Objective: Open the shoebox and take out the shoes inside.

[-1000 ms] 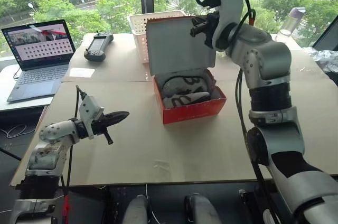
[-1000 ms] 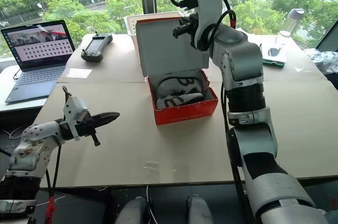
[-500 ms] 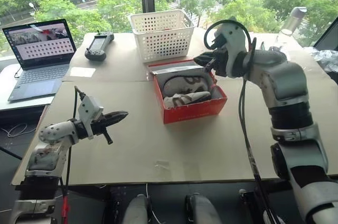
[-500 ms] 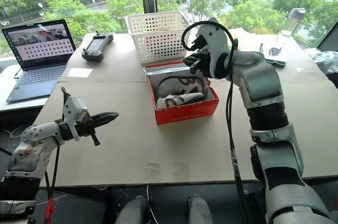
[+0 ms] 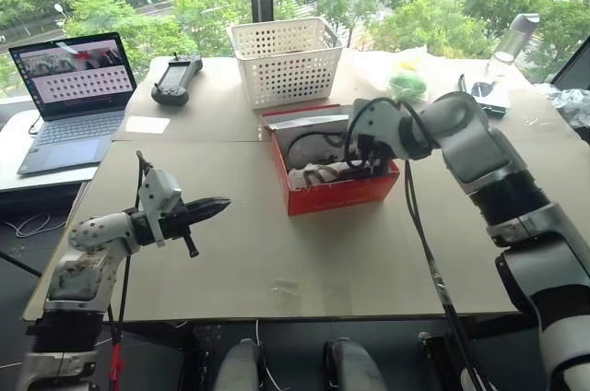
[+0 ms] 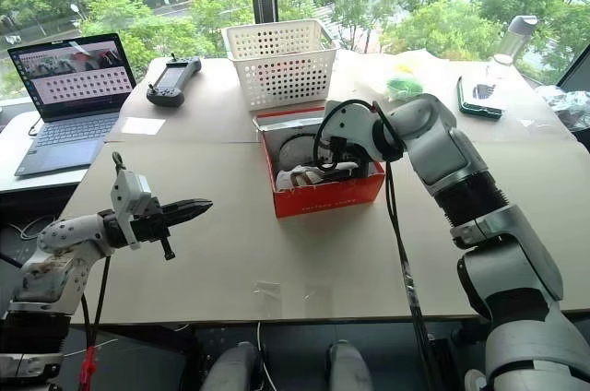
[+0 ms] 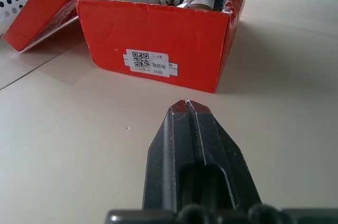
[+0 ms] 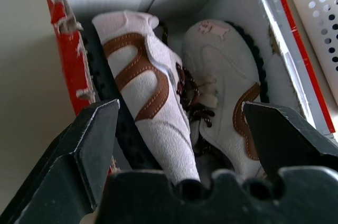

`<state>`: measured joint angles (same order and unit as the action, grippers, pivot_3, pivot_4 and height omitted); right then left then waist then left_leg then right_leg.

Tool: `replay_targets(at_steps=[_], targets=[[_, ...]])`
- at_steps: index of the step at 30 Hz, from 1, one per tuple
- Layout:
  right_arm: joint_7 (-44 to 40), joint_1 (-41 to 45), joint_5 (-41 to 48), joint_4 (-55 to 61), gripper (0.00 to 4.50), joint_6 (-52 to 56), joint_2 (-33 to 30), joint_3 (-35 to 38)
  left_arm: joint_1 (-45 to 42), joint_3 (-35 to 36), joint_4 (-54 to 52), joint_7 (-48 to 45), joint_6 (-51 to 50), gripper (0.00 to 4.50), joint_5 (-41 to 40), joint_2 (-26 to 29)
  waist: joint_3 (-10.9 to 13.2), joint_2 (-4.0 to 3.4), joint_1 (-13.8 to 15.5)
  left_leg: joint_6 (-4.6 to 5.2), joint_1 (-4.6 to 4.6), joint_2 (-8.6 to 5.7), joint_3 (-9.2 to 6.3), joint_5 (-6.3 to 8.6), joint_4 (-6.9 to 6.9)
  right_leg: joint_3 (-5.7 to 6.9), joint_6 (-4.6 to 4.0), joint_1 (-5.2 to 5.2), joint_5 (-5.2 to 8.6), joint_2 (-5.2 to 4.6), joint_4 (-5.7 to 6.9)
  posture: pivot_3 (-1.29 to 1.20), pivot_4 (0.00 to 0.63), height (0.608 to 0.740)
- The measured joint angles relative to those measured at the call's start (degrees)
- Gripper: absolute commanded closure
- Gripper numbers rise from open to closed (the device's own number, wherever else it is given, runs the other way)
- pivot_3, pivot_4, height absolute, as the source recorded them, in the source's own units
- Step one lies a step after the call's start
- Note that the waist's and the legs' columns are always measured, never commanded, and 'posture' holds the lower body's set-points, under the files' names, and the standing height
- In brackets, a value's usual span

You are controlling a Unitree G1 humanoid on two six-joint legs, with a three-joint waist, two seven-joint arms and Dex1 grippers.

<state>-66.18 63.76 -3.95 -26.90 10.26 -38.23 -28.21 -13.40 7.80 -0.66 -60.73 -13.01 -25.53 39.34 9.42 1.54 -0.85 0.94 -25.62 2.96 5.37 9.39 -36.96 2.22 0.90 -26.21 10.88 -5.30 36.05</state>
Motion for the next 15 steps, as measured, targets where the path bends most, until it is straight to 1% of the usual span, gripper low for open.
replay_targets(at_steps=[6, 9, 15], targets=[[-3.34, 4.32, -5.74, -9.4, 0.02, -11.52, 1.0, -0.74, 0.3, 0.02, -0.81, 0.82, -0.59, 4.5, 0.01, 0.0, 0.0, 0.0, -0.16, -0.01, 0.04, 0.03, -0.01, -0.01, 0.0, 0.0, 0.01, 0.01, 0.01, 0.05, 0.04, 0.0, 0.15, 0.733], [-3.79, 5.29, -8.98, -14.38, 0.02, -17.37, 2.99, -2.13, 0.52, 0.14, -0.83, 1.24, -0.77, 4.5, 0.05, 0.02, 0.0, 0.0, -0.29, -0.02, 0.07, 0.04, 0.01, -0.01, 0.0, 0.0, 0.01, 0.04, 0.01, 0.04, 0.04, 0.0, 0.15, 0.733], [-3.75, 5.08, -12.77, -19.91, 0.02, -22.73, 7.18, -3.28, 0.75, 0.15, -0.84, 1.74, -0.79, 4.5, 0.22, 0.09, 0.0, -0.01, -0.19, -0.05, 0.07, 0.03, 0.0, -0.03, 0.0, -0.01, -0.2, 0.04, -0.11, 0.04, 0.07, 0.0, 0.15, 0.733]])
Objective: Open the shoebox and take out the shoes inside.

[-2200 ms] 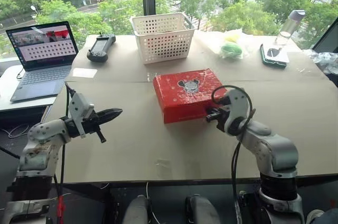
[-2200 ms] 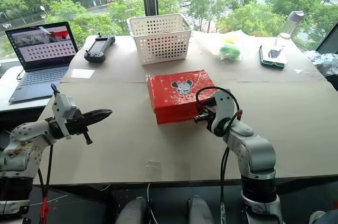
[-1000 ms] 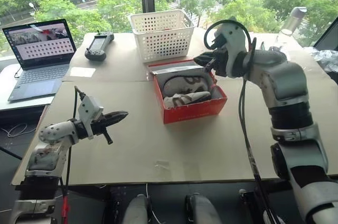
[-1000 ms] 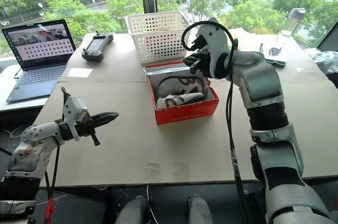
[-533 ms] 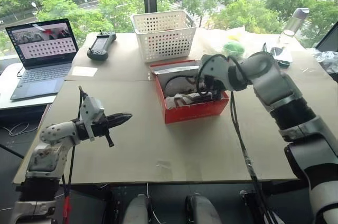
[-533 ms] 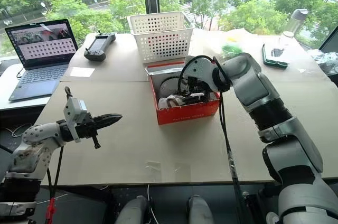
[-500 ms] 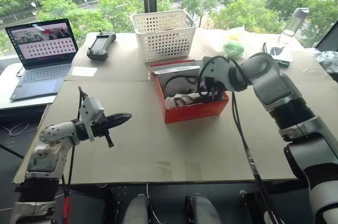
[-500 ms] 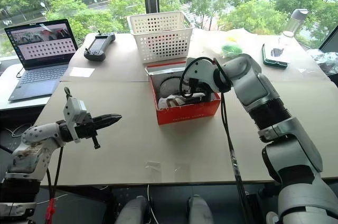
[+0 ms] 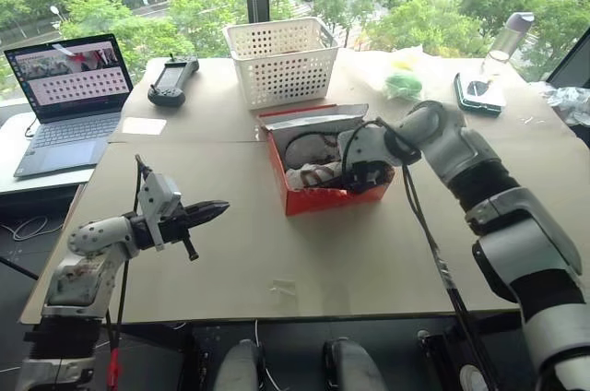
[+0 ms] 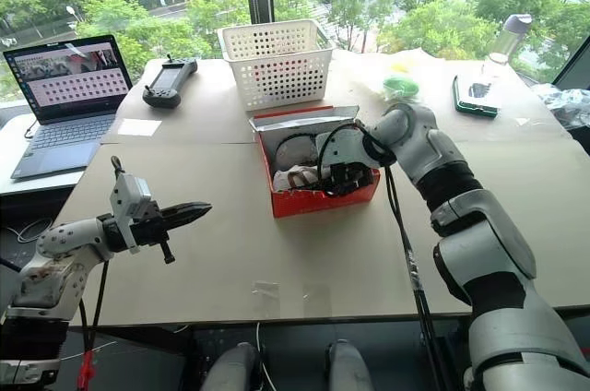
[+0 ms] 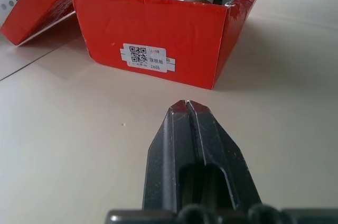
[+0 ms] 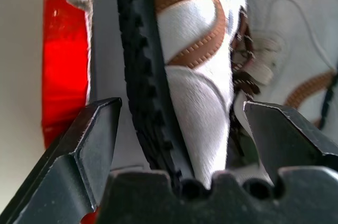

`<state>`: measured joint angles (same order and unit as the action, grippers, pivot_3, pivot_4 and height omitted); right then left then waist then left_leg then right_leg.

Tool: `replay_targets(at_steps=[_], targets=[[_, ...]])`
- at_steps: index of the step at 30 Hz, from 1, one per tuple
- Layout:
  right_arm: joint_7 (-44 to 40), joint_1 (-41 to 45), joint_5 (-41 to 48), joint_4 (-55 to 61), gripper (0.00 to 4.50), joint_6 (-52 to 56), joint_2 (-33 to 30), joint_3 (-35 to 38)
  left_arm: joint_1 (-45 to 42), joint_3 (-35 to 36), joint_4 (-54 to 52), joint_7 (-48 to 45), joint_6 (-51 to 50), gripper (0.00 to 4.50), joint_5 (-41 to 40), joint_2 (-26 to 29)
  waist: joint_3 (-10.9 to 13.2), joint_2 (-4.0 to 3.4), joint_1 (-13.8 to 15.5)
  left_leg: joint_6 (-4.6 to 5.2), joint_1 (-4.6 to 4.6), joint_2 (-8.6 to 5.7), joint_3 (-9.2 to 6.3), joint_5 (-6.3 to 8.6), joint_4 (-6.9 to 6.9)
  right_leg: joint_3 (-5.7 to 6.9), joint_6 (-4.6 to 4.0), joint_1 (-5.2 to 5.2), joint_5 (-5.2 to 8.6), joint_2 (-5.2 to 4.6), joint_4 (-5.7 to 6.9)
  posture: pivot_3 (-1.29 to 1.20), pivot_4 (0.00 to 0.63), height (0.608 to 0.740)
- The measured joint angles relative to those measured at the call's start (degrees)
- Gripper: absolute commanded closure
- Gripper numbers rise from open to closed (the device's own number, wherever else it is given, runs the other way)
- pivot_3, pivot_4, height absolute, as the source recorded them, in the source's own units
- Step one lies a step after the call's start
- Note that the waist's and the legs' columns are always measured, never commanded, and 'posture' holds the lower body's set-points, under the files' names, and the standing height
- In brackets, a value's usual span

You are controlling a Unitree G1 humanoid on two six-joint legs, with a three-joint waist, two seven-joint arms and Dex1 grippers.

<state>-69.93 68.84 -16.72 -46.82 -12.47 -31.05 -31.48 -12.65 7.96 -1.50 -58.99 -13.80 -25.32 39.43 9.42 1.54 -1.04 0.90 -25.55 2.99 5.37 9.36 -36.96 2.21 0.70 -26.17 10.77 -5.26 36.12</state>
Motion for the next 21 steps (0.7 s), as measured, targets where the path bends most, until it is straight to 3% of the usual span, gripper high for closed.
replay_targets(at_steps=[4, 7, 15, 21], targets=[[2.66, 0.24, -2.09, -5.21, 0.02, -1.12, 3.01, 0.06, 0.15, 0.02, -0.02, 0.5, 0.02, 4.5, 0.46, 0.05, 0.0, 0.0, -0.01, -0.02, 0.0, 0.0, 0.0, -0.02, 0.0, 0.0, 0.0, 0.01, 0.0, -0.01, 0.01, 0.0, 0.15, 0.733], [3.69, 1.12, -2.63, -7.77, 0.65, -1.71, 3.47, 0.53, 0.25, 0.04, -0.02, 0.61, 0.02, 4.5, 0.46, 0.14, 0.0, 0.0, 0.11, -0.03, 0.0, -0.01, -0.01, -0.02, 0.0, 0.0, 0.0, 0.01, 0.0, -0.01, 0.01, 0.0, 0.15, 0.733], [3.99, 2.24, -3.73, -10.61, 3.26, -3.43, 3.74, 0.84, 0.24, 0.05, 0.0, 0.82, 0.07, 4.5, 0.51, 0.31, 0.0, -0.01, 0.02, -0.04, 0.0, -0.01, -0.01, -0.03, 0.0, 0.0, 0.0, 0.0, 0.0, 0.0, 0.03, 0.0, 0.15, 0.733], [4.04, 2.24, -4.32, -10.67, 3.26, -3.61, 3.73, 1.77, 0.07, 0.04, 0.08, 0.84, 0.07, 4.5, 0.52, 0.31, 0.01, -0.01, 0.02, -0.06, 0.01, -0.01, -0.01, -0.04, 0.0, 0.0, 0.0, 0.0, 0.0, 0.0, 0.06, 0.0, 0.15, 0.733]])
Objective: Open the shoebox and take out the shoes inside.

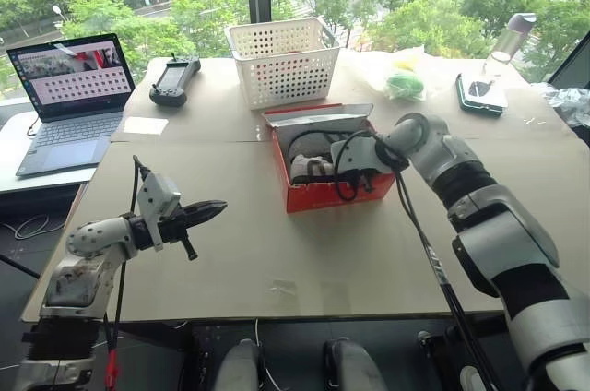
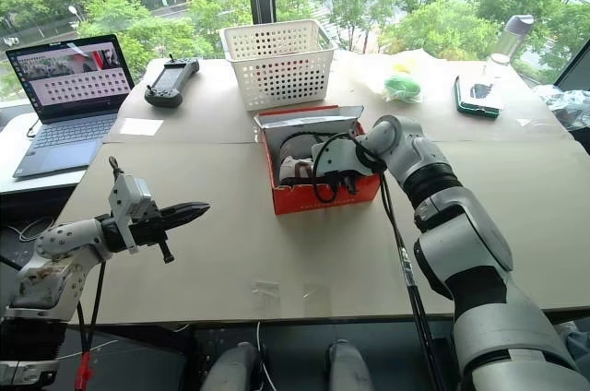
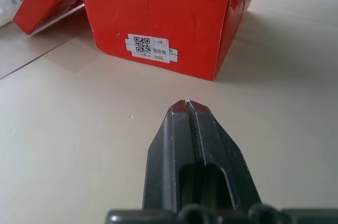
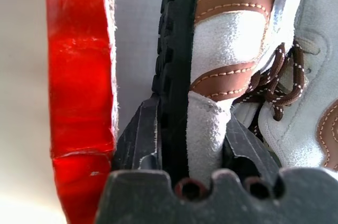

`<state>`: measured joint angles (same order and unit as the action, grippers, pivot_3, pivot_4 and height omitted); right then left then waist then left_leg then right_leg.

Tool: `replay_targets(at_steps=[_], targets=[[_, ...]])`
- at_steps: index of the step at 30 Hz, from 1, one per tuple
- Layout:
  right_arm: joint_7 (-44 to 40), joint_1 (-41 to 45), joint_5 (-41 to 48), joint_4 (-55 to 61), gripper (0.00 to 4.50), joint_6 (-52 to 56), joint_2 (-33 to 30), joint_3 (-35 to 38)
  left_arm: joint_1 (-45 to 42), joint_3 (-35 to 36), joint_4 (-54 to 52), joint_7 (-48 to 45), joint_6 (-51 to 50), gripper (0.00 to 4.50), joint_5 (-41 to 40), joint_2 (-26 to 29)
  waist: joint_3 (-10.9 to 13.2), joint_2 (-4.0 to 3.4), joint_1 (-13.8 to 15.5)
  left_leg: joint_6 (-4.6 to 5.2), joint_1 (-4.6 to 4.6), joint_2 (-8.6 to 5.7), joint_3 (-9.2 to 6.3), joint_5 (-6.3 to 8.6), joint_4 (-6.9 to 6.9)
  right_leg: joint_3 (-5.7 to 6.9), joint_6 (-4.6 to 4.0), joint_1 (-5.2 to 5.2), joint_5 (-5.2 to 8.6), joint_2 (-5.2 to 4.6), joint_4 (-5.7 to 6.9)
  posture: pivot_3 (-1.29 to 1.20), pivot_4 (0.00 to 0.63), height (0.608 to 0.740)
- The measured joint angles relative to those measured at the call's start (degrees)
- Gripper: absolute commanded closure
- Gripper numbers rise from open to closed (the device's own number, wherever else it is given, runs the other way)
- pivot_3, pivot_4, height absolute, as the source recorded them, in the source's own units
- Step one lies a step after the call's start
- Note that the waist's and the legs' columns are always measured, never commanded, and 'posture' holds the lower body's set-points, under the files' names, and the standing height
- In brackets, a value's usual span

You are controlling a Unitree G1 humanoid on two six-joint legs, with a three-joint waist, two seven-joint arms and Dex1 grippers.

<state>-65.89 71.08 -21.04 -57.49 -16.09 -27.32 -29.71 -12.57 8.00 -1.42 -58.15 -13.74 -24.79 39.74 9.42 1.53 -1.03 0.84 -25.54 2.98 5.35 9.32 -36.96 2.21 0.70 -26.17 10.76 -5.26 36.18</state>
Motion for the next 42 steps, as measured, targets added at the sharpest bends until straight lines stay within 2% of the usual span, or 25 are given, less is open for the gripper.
replay_targets(at_steps=[4, 9, 13, 17, 21, 25, 29, 34, 39, 41, 42], targets=[[-2.3, 0.03, 2.32, 2.53, 3.26, 0.32, -0.88, 3.14, -0.15, -0.01, 0.03, 0.02, 0.0, 4.5, 0.0, 0.0, 0.01, -0.01, 0.01, 0.0, -0.01, 0.0, 0.0, 0.0, 0.0, 0.0, 0.0, 0.0, 0.0, 0.0, -0.01, 0.0, 0.15, 0.733], [-8.31, 0.13, 6.63, 13.38, 3.26, 4.17, -4.2, 6.85, -0.18, -0.02, 0.04, -0.02, -0.05, 4.5, -0.01, 0.01, 0.01, -0.03, 0.05, 0.0, -0.01, 0.0, -0.02, 0.0, 0.01, 0.01, 0.0, 0.0, 0.01, 0.0, -0.01, 0.0, 0.15, 0.733], [-11.6, -1.63, 9.84, 22.43, 3.26, 10.26, -5.35, 8.88, -0.42, -0.04, 0.11, -0.07, -0.07, 4.5, 0.0, 0.04, 0.01, -0.02, 0.05, 0.0, 0.01, 0.02, -0.01, 0.0, 0.0, 0.01, 0.0, 0.0, 0.01, 0.0, 0.01, 0.0, 0.15, 0.733], [-10.5, -2.42, 13.12, 26.09, 3.26, 18.66, -5.78, 12.64, -0.69, -0.05, 0.17, -0.09, -0.07, 4.5, 0.02, 0.07, 0.02, -0.02, 0.17, -0.03, 0.0, 0.01, 0.0, -0.02, -0.02, 0.02, -0.01, 0.0, -0.01, -0.03, 0.02, 0.0, 0.15, 0.733], [0.42, -0.35, 11.3, 22.19, 3.26, 21.53, -9.47, 16.21, -0.84, -0.07, 0.2, -0.05, -0.09, 4.5, 0.07, 0.08, 0.02, -0.02, 0.49, -0.04, -0.02, -0.04, 0.0, -0.01, -0.01, 0.03, -0.01, 0.0, 0.0, -0.08, -0.01, 0.0, 0.15, 0.733], [15.24, -0.83, 4.19, 15.85, 3.26, 21.22, -15.1, 16.92, -0.85, -0.09, 0.29, 0.03, -0.21, 4.5, 0.09, 0.07, 0.01, -0.02, 0.71, -0.04, -0.05, -0.07, 0.09, 0.0, 0.03, 0.01, -0.12, -0.02, 0.08, -0.16, -0.14, 0.0, 0.15, 0.733], [30.52, -4.72, -1.9, 8.38, 3.26, 24.3, -15.22, 15.92, -1.38, -0.53, 0.31, 0.07, -0.32, 4.5, 0.12, 0.0, 0.01, -0.01, -0.05, -0.03, -0.04, -0.07, 0.1, -0.01, 0.04, -0.02, 0.0, -0.01, 0.0, -0.14, -0.09, 0.0, 0.15, 0.733], [49.16, -10.16, -11.35, -2.25, 3.26, 26.52, -13.79, 9.7, -1.46, -0.54, 0.46, 0.63, -0.35, 4.5, 0.22, 0.0, 0.02, -0.03, -0.78, -0.02, 0.01, -0.06, 0.08, -0.02, 0.06, -0.08, 0.01, 0.0, 0.0, -0.07, -0.06, 0.0, 0.15, 0.733], [56.41, -13.12, -12.64, -10.66, 3.26, 26.97, -9.42, 7.73, -1.46, -0.69, 0.39, 1.35, -0.59, 4.5, 0.22, -0.7, 0.02, -0.03, -1.69, 0.03, 0.01, -0.12, 0.07, -0.06, 0.04, -0.24, 0.13, 0.02, -0.05, -0.04, -0.06, 0.0, 0.15, 0.733], [56.68, -12.83, -12.15, -11.41, 2.69, 26.87, -9.26, 8.13, -1.46, -0.7, 0.13, 1.45, -1.22, 4.5, 0.21, -0.7, 0.02, -0.03, -1.71, 0.04, 0.1, -0.13, 0.06, -0.07, 0.02, -0.28, 0.24, 0.13, -0.04, -0.02, -0.08, 0.0, 0.15, 0.733], [56.48, -12.83, -11.65, -11.59, 2.57, 26.81, -9.22, 8.49, -1.45, -0.69, 0.12, 1.49, -1.29, 4.5, 0.21, -0.7, 0.02, -0.03, -1.64, 0.04, 0.15, -0.12, 0.05, -0.07, 0.01, -0.26, 0.42, 0.2, 0.07, -0.02, -0.08, 0.0, 0.15, 0.733]])
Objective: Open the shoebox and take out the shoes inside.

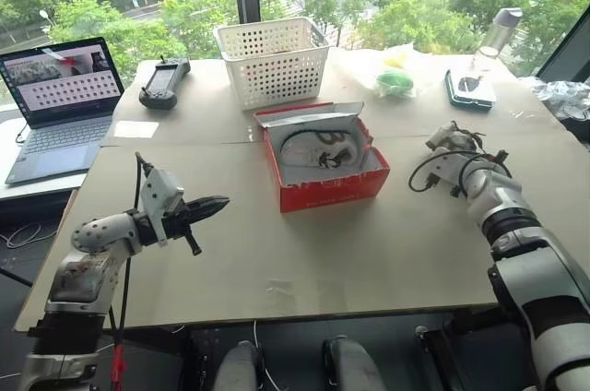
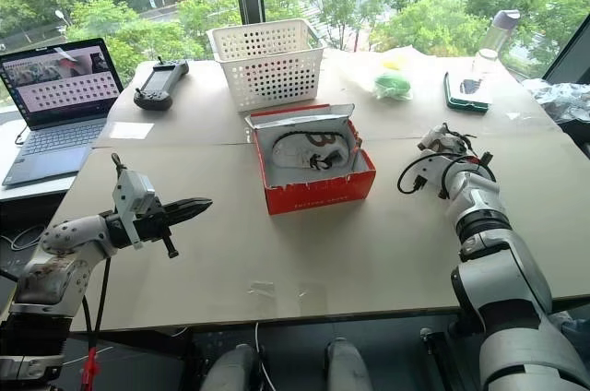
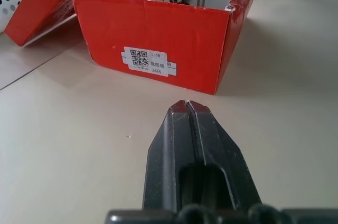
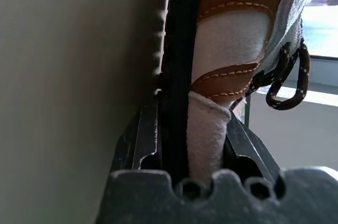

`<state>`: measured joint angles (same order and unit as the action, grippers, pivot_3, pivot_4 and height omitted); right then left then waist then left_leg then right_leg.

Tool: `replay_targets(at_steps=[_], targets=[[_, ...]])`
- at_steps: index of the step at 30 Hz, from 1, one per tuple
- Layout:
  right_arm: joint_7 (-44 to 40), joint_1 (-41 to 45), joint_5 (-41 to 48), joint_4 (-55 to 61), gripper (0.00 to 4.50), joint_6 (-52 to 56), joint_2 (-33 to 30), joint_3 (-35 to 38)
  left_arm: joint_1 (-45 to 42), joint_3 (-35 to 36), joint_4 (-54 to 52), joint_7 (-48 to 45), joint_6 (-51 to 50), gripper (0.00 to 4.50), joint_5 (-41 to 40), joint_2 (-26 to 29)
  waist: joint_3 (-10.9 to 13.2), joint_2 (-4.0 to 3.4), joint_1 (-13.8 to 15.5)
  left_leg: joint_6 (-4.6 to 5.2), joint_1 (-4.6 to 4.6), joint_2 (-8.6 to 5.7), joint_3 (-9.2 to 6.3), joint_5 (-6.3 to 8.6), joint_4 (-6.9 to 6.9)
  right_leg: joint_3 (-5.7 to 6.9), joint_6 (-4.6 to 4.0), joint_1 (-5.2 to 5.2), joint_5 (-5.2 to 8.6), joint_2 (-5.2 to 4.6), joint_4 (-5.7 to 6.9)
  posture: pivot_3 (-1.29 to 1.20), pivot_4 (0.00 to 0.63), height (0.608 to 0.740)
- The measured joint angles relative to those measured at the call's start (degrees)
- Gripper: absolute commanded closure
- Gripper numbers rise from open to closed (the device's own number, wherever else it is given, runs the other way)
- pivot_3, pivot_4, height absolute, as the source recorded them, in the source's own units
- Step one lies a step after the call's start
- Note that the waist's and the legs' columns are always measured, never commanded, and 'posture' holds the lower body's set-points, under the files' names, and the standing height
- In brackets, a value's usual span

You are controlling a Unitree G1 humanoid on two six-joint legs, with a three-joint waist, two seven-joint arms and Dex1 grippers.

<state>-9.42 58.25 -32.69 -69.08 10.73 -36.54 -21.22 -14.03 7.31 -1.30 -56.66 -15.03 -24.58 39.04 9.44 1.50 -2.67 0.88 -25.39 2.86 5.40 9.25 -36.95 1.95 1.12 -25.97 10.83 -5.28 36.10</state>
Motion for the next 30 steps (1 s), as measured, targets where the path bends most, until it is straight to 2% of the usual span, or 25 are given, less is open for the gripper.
replay_targets(at_steps=[4, 7, 14, 26, 30], targets=[[-2.77, 0.18, 4.03, 0.03, 1.14, 0.06, 1.32, 4.07, 0.14, 0.01, -0.02, 0.23, -0.18, 4.5, 0.0, 0.0, -0.01, 0.01, -0.03, 0.0, 0.29, 0.02, -0.03, 0.0, -0.03, 0.01, 0.11, 0.35, 0.07, 0.01, -0.02, 0.0, 0.15, 0.733], [-6.64, 0.51, 7.81, 0.71, 0.1, 0.84, 1.33, 7.72, 0.15, 0.02, -0.02, 0.3, -0.19, 4.5, -0.01, 0.0, -0.07, 0.13, -0.27, 0.0, 0.94, 0.11, -0.11, 0.02, 0.0, 0.08, -0.16, 0.98, 0.25, 0.06, -0.12, 0.0, 0.15, 0.733], [-14.02, 0.64, 11.71, 4.93, 0.04, 4.25, 1.48, 10.66, 0.16, 0.01, -0.03, 0.31, -0.2, 4.5, -0.02, -0.01, -0.09, 0.15, -1.44, -0.01, 1.1, 0.14, -0.37, 0.03, 0.07, 0.03, -0.28, 1.01, 0.29, 0.06, -0.07, 0.0, 0.15, 0.733], [-24.77, -3.94, 17.21, 18.93, 0.04, 12.96, 0.37, 13.62, 0.01, -0.29, 0.02, 0.16, -0.19, 4.5, 0.02, -0.13, -0.07, 0.13, -1.31, -0.01, 0.99, 0.13, -0.35, 0.03, 0.11, -0.04, -0.3, 0.81, 0.3, 0.02, -0.04, 0.0, 0.15, 0.733], [-35.42, -5.83, 18.09, 36.95, 0.04, 19.79, -6.85, 12.54, -0.21, -0.4, 0.12, 0.6, -0.17, 4.5, 0.46, -0.16, 0.13, -0.2, -0.65, 0.0, 0.49, 0.06, -0.28, 0.02, 0.11, -0.21, -0.02, 0.24, 0.14, -0.01, 0.01, 0.0, 0.15, 0.733]])
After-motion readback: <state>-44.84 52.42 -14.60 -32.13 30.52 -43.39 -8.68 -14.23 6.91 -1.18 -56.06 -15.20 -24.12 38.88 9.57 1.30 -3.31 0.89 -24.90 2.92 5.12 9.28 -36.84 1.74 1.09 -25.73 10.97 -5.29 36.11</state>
